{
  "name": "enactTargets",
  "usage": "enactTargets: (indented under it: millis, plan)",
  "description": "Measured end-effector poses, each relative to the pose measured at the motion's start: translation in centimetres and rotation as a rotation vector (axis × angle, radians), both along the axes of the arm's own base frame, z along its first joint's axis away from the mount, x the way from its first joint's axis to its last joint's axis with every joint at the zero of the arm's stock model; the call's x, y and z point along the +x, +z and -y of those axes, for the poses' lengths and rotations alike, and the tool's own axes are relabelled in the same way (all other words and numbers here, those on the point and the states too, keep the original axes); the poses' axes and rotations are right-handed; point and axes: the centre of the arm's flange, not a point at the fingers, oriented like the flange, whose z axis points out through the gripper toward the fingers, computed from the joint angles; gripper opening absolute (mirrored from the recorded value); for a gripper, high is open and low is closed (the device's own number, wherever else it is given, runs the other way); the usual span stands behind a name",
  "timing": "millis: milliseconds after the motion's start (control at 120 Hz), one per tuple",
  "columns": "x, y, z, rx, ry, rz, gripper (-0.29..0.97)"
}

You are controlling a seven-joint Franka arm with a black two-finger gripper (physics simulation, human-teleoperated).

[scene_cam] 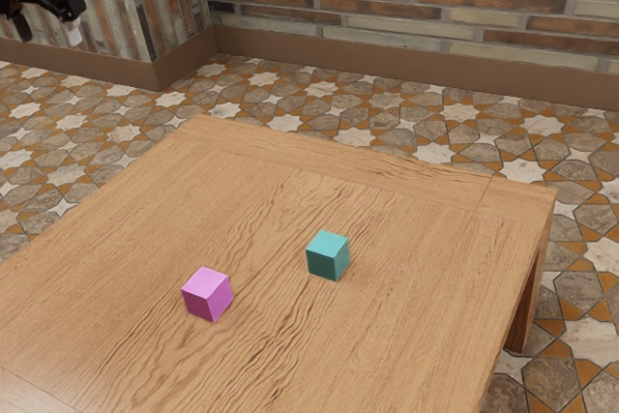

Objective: Pick up the blue block with one arm, and put the blue block on the pink block with one arm

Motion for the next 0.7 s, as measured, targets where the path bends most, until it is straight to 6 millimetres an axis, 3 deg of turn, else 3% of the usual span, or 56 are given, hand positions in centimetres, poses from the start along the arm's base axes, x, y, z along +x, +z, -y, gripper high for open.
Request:
enactTargets:
  millis: [208,317,383,475,558,600,700]
  plan:
    - [0.7,-0.9,2.0,-0.018,-0.045,-0.033,0.68]
    - [1.4,-2.8,3.8,-0.025,-0.089,-0.1,0.68]
    - [1.8,-6.5,6.4,-0.028,-0.174,-0.15,0.68]
    - [2.8,-14.6,11.3,-0.053,-0.377,-0.183,0.68]
    - [5.9,-20.5,15.0,-0.087,-0.57,-0.164,0.68]
    - [7.0,-22.0,16.7,-0.097,-0.654,-0.143,0.68]
    - [8.5,-23.0,20.2,-0.069,-0.861,-0.082,0.68]
